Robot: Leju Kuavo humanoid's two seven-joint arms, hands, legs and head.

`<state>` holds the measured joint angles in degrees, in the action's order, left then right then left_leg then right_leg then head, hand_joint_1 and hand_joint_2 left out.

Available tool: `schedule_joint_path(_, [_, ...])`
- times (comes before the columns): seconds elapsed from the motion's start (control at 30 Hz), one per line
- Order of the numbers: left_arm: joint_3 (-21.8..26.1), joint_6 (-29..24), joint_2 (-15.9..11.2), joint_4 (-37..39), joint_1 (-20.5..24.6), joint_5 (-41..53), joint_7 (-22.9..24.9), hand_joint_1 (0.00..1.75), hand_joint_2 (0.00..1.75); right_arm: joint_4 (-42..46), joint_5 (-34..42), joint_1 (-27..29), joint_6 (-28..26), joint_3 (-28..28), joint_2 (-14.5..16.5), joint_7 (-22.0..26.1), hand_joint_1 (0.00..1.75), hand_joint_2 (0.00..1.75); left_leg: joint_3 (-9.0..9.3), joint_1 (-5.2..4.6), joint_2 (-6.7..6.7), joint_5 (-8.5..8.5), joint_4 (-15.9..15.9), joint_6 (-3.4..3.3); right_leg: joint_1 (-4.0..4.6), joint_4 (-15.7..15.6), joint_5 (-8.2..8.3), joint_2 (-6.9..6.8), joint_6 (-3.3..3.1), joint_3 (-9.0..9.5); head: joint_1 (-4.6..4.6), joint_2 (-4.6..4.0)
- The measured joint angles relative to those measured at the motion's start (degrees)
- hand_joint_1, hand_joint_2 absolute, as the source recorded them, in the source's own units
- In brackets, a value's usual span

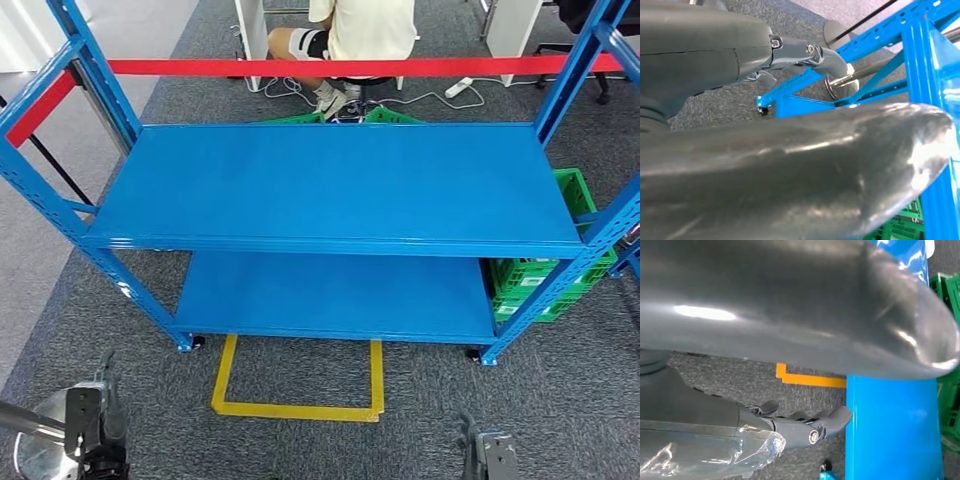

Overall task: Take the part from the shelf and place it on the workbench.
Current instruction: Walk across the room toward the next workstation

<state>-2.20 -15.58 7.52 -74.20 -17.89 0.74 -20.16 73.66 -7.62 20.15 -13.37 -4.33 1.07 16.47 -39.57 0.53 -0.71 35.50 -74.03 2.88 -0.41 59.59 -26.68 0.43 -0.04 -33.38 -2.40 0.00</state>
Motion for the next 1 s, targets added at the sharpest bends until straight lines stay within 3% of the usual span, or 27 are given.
schedule_joint_path(0.03, [0.0, 0.02, 0.01, 0.0, -0.02, 0.0, 0.11, 0.0, 0.0, 0.03, -0.13, 0.01, -0.15, -0.07, 0.0, -0.12, 0.0, 0.0, -0.31, -0.05, 0.0, -0.65, 1.3, -0.2, 0.06, -0.02, -0.39, 0.06, -0.02, 0.59, -0.03, 0.0])
schedule_joint_path(0.07, [0.0, 0.04, 0.01, 0.0, -0.02, -0.01, 0.29, 0.0, 0.0, 0.08, -0.28, 0.0, -0.33, -0.14, 0.0, -0.26, 0.0, 0.0, 0.1, -0.13, 0.0, -2.81, 3.88, -0.51, 0.13, -0.03, -0.78, 0.12, -0.01, 1.19, -0.05, 0.0])
schedule_joint_path(0.13, [0.02, 0.08, 0.02, 0.0, -0.03, -0.04, 0.75, 0.0, 0.87, 0.22, -0.5, 0.01, -0.68, -0.28, 0.0, -0.54, 0.0, 0.87, 1.73, -0.56, 0.14, -8.58, 10.98, -1.35, 0.3, 0.03, -1.59, 0.23, 0.19, 1.89, -0.07, 0.0])
schedule_joint_path(0.2, [0.04, 0.08, 0.03, 0.0, -0.09, 0.09, 1.2, 0.0, 1.75, 0.31, -0.64, 0.02, -0.97, -0.48, 0.0, -0.82, 0.0, 1.75, 2.57, -0.96, 0.17, -11.49, 15.19, -1.93, 0.59, 0.13, -2.36, 0.36, 0.69, 1.98, -0.08, 0.0])
schedule_joint_path(0.23, [0.05, 0.07, 0.02, 0.11, -0.11, 0.37, 1.49, 0.0, 1.75, 0.25, -0.76, -0.03, -1.08, -0.56, 0.0, -1.02, 0.0, 1.75, 2.63, -1.02, 0.12, -11.72, 15.85, -2.0, 0.75, 0.11, -2.68, 0.42, 0.94, 2.19, -0.07, 0.0])
schedule_joint_path(0.27, [0.06, 0.13, 0.01, 0.5, -0.07, 0.7, 1.82, 0.0, 1.31, -0.06, -0.87, -0.13, -1.14, -0.62, -0.02, -1.25, 0.0, 1.75, 2.82, -0.94, 0.03, -12.35, 15.92, -1.81, 0.86, -0.1, -2.92, 0.38, 0.63, 2.24, -0.03, 0.0])
schedule_joint_path(0.37, [0.09, 0.94, -0.32, 3.28, 0.43, 1.37, 3.34, 0.0, 0.0, -2.65, -0.79, -0.97, -0.67, -0.65, -0.16, -2.4, 0.0, 0.44, 3.19, -0.79, -0.03, -13.0, 16.37, -1.5, 1.1, -0.74, -3.09, 0.26, -1.15, 2.79, 0.05, 0.0])
schedule_joint_path(0.4, [0.11, 1.34, -0.49, 4.41, 0.59, 1.42, 3.91, 0.0, 0.0, -3.84, -0.6, -1.25, -0.33, -0.65, -0.21, -2.86, 0.0, 0.0, 3.23, -0.79, -0.04, -12.87, 16.38, -1.7, 1.13, -0.99, -3.08, 0.25, -1.25, 2.95, 0.05, 0.0])
schedule_joint_path(0.67, [0.38, 4.81, -2.0, 14.84, 2.25, 1.07, 7.98, 0.0, 0.0, -14.47, 1.44, -3.46, 2.97, -0.36, -0.62, -6.3, 0.0, 0.0, 3.41, -0.82, -0.09, -12.27, 16.37, -2.58, 1.02, -2.43, -3.11, 0.17, 1.01, 3.84, 0.06, 0.0])
schedule_joint_path(0.9, [0.51, 7.91, -3.6, 24.87, 3.84, 0.57, 11.57, 0.0, 0.0, -24.63, 3.24, -5.55, 5.96, 0.31, -0.82, -9.33, 0.0, 0.0, 3.54, -0.81, -0.09, -12.25, 16.38, -2.61, 1.0, -2.46, -3.16, 0.17, 1.46, 3.91, 0.04, 0.0])
schedule_joint_path(1.0, [0.57, 9.24, -4.2, 29.09, 4.56, 0.4, 13.04, 0.0, 0.0, -28.97, 4.01, -6.46, 7.22, 0.9, -0.89, -10.63, 0.0, 1.31, 3.63, -0.76, -0.09, -12.25, 16.38, -2.61, 1.04, -2.46, -3.17, 0.17, 1.46, 3.98, 0.04, 0.0])
